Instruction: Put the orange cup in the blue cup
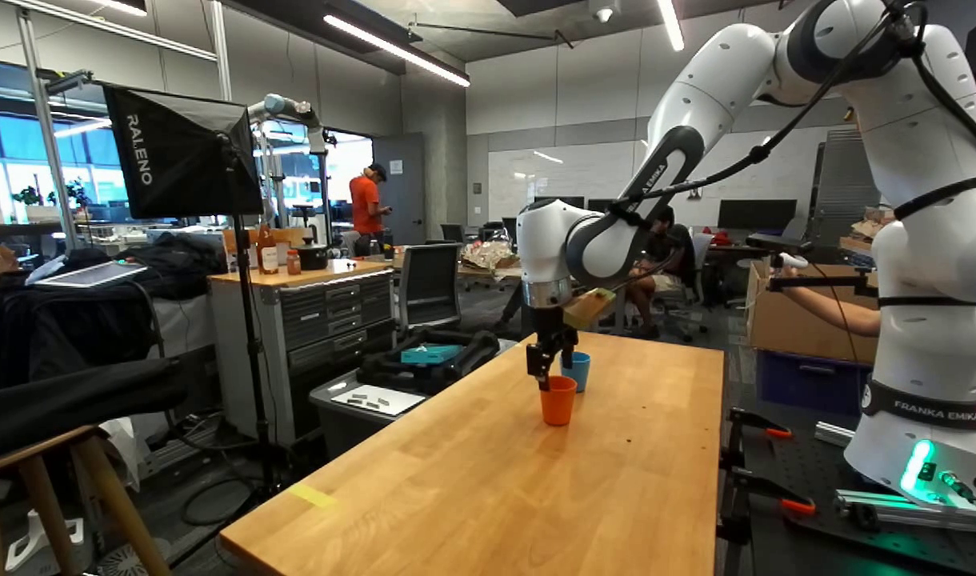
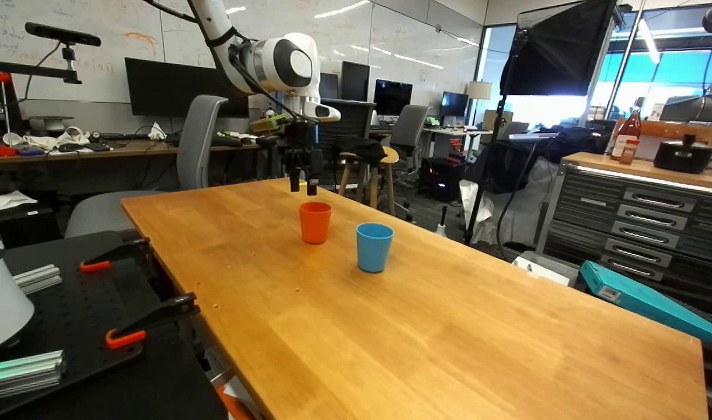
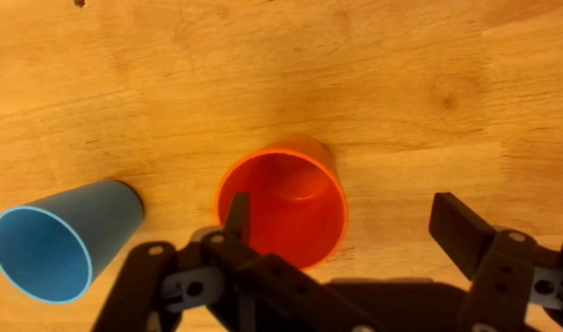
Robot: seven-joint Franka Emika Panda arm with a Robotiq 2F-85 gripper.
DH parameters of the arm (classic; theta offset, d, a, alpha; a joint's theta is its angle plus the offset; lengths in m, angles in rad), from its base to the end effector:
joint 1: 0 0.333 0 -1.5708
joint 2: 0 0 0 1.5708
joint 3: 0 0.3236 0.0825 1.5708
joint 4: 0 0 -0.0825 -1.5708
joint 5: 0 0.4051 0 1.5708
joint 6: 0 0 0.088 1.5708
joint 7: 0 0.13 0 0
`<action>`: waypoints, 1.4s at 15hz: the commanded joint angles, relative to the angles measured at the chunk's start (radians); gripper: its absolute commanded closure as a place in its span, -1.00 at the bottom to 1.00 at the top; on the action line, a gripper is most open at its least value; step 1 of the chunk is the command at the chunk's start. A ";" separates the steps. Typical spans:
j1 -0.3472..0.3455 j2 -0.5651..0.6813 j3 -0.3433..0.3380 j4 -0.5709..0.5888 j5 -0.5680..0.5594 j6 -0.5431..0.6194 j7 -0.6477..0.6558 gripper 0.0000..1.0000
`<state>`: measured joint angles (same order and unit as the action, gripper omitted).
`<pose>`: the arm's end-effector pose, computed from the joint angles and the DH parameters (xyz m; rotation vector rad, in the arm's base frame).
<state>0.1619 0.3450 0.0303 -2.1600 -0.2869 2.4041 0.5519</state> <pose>0.5601 0.1030 0.1953 2.9386 -0.2037 -0.0440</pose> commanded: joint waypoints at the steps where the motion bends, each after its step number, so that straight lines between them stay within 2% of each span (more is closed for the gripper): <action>1: 0.050 0.043 -0.032 0.002 -0.013 0.079 0.062 -1.00; 7: 0.092 0.090 -0.075 0.007 -0.031 0.143 0.108 -1.00; 8: 0.099 0.095 -0.085 0.006 -0.038 0.151 0.113 -0.50; 9: 0.106 0.093 -0.093 -0.003 -0.043 0.164 0.120 -0.46; 10: 0.111 0.095 -0.100 -0.006 -0.046 0.173 0.125 -0.32; 14: 0.122 0.130 -0.123 0.017 -0.056 0.197 0.127 0.34; 18: 0.142 0.127 -0.142 -0.004 -0.062 0.213 0.130 0.91; 19: 0.146 0.126 -0.145 -0.007 -0.065 0.214 0.130 0.99; 21: 0.153 0.124 -0.149 -0.011 -0.072 0.209 0.127 1.00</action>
<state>0.2791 0.4633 -0.0845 -2.1668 -0.3226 2.5889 0.6476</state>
